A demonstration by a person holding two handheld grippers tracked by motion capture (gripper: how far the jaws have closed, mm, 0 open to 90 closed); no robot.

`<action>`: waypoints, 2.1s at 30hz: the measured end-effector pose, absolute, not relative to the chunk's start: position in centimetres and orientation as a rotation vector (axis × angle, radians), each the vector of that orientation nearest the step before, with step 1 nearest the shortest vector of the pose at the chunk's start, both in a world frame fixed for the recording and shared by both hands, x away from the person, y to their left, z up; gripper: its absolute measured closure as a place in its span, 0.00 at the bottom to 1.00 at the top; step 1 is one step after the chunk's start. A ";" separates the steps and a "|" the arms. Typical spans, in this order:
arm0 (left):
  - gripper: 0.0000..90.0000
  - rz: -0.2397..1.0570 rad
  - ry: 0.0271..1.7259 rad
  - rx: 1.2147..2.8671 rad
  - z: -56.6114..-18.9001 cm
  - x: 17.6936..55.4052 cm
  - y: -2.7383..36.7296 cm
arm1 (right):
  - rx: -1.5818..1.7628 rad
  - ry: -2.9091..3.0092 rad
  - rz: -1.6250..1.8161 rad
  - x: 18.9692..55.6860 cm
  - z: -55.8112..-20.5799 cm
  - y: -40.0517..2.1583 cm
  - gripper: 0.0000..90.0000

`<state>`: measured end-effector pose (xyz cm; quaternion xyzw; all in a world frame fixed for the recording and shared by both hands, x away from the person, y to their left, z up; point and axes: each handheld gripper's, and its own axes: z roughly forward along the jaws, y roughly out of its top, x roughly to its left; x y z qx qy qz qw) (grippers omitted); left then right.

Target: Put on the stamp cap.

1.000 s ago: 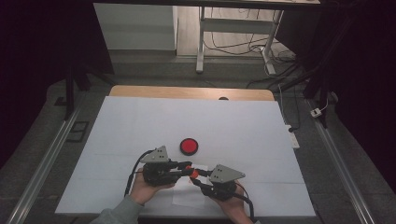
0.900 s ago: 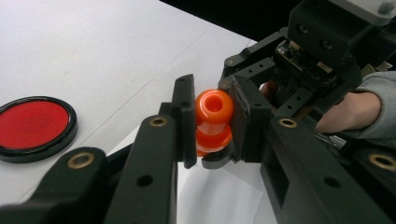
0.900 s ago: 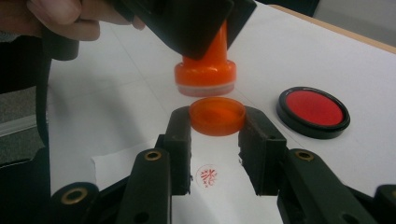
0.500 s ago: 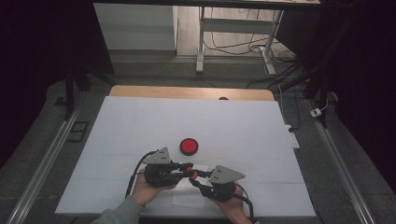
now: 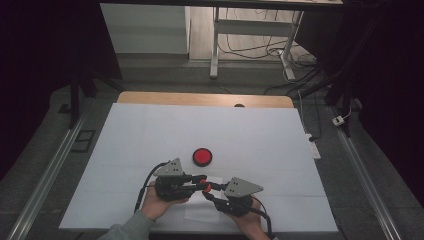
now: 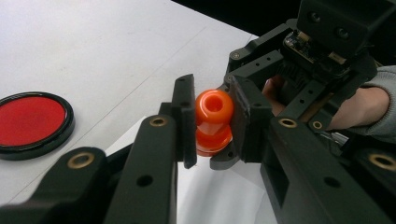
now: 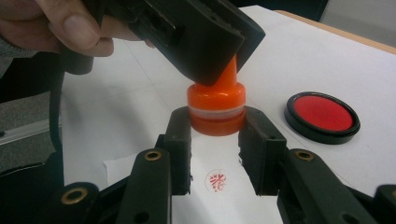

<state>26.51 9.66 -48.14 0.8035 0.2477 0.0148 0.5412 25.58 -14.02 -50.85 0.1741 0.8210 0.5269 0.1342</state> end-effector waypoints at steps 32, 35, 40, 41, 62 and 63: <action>0.82 0.071 0.583 1.911 -48.6 26.2 9.4 | 0.498 2.386 1.450 25.3 -50.4 -13.9 0.72; 0.82 0.069 0.584 1.919 -48.7 26.2 9.3 | 0.489 2.397 1.427 25.3 -50.5 -13.7 0.72; 0.82 0.054 0.587 1.917 -48.8 26.3 9.3 | 0.475 2.400 1.410 25.2 -50.4 -13.7 0.72; 0.82 0.054 0.587 1.918 -48.9 26.3 9.3 | 0.474 2.403 1.404 25.2 -50.4 -13.7 0.72; 0.81 0.038 0.615 1.899 -48.8 26.4 9.5 | 0.485 2.402 1.464 25.6 -50.5 -14.2 0.64; 0.81 0.040 0.615 1.895 -48.7 26.4 9.5 | 0.489 2.398 1.463 25.6 -50.5 -14.3 0.62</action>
